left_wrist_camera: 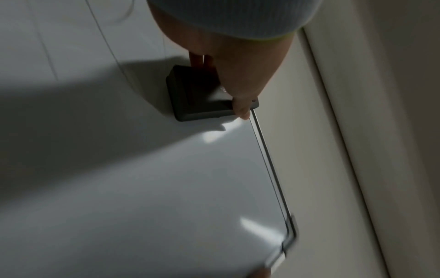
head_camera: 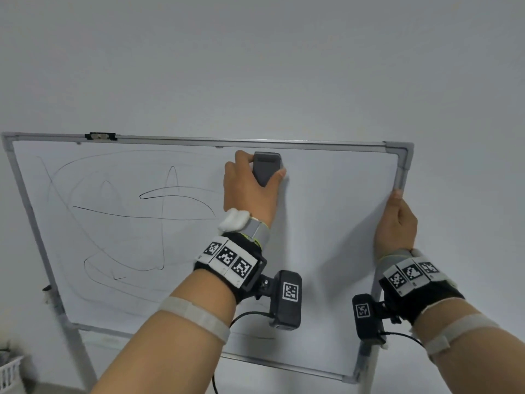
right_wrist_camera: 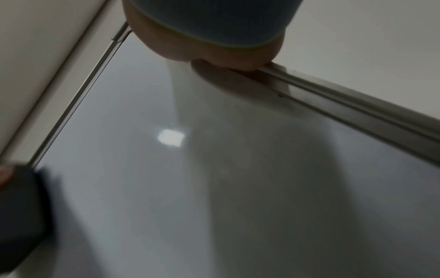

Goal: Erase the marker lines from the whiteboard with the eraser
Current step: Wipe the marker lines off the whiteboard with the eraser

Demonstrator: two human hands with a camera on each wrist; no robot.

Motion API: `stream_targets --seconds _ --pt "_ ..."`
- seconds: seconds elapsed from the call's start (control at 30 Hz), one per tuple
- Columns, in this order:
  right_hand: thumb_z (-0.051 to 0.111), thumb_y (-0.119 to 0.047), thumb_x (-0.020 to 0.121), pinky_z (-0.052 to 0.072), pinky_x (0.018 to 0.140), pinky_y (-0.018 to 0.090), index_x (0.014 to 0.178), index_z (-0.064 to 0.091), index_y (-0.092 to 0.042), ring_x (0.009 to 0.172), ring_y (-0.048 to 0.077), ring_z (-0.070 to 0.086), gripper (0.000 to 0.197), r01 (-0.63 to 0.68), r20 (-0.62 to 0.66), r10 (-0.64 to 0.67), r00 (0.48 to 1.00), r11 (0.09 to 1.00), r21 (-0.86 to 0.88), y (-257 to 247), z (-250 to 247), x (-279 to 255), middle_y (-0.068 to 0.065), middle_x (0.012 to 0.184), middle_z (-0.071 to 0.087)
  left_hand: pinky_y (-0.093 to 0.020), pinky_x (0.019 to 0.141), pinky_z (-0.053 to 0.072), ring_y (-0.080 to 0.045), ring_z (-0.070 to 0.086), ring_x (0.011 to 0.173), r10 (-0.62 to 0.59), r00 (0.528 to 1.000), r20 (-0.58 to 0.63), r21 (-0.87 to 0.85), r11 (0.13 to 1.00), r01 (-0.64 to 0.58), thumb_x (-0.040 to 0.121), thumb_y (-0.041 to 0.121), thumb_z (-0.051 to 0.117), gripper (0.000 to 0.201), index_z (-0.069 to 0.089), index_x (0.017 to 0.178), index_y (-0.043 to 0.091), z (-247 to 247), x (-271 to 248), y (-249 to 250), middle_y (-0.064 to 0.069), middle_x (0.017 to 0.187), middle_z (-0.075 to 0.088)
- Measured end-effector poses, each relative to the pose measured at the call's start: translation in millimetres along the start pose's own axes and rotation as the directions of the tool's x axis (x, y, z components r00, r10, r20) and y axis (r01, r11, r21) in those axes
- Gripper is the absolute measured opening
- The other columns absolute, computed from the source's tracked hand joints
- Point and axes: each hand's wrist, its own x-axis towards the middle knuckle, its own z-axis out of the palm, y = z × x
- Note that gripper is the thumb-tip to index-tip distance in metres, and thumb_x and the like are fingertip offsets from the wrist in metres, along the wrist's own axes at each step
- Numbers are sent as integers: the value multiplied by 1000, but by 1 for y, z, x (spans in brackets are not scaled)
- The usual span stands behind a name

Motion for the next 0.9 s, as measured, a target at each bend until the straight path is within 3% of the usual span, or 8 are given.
stream_targets --seconds 0.17,0.3,0.4,0.47,0.57,0.7,0.8,0.9 --pt "34 -45 109 27 58 33 67 35 -15 61 15 32 51 10 43 -11 999 1000 24 -3 -5 -1 -1 65 39 -43 72 58 -24 59 95 60 993 105 -7 998 -60 78 59 69 48 42 107 31 32 -27 28 3 103 46" --pt "37 -43 108 25 57 32 63 30 -22 60 14 30 50 5 71 -8 997 999 45 -1 -10 4 -5 62 35 -44 82 57 -29 61 98 -58 994 -89 36 997 61 77 53 71 49 45 110 26 2 5 -2 1 106 47" --pt "36 -43 109 26 57 31 64 30 -21 60 14 30 50 -17 88 12 996 998 57 -2 -8 3 -4 63 35 -45 78 59 -27 62 93 -177 968 -179 37 982 187 77 57 70 50 44 110 29 -18 16 -18 0 107 47" --pt "35 -43 109 26 58 33 65 30 -19 60 14 30 51 -20 77 16 997 998 62 -2 -5 5 -2 64 35 -38 72 58 -20 62 86 -156 979 -133 23 987 160 77 57 71 48 44 108 33 -10 5 -5 1 107 49" --pt "33 -45 109 26 59 36 65 31 -17 60 15 31 52 -32 56 28 998 997 71 4 -8 13 -1 65 37 -19 57 45 -3 56 79 -42 998 46 16 999 42 76 54 75 48 43 106 34 20 -24 22 4 104 51" --pt "33 -47 109 29 69 34 66 36 -16 66 22 37 53 -44 7 44 999 998 33 14 -23 29 -1 65 42 -30 62 54 -9 61 84 0 994 114 -6 1000 1 71 57 77 53 42 102 33 41 -36 36 8 103 54" --pt "39 -48 104 36 74 38 87 51 -9 83 30 48 44 -20 -89 21 996 1000 6 13 -29 40 4 81 50 -37 66 58 -12 62 84 5 996 91 37 999 -8 70 62 75 57 41 103 32 40 -30 36 8 102 56" --pt "60 -30 82 39 87 43 121 51 -4 107 33 50 48 168 -304 -176 936 984 -51 -11 -28 28 17 116 50 -40 67 59 -16 64 83 -13 997 83 43 999 9 67 65 75 62 37 107 35 34 -25 36 5 102 60"
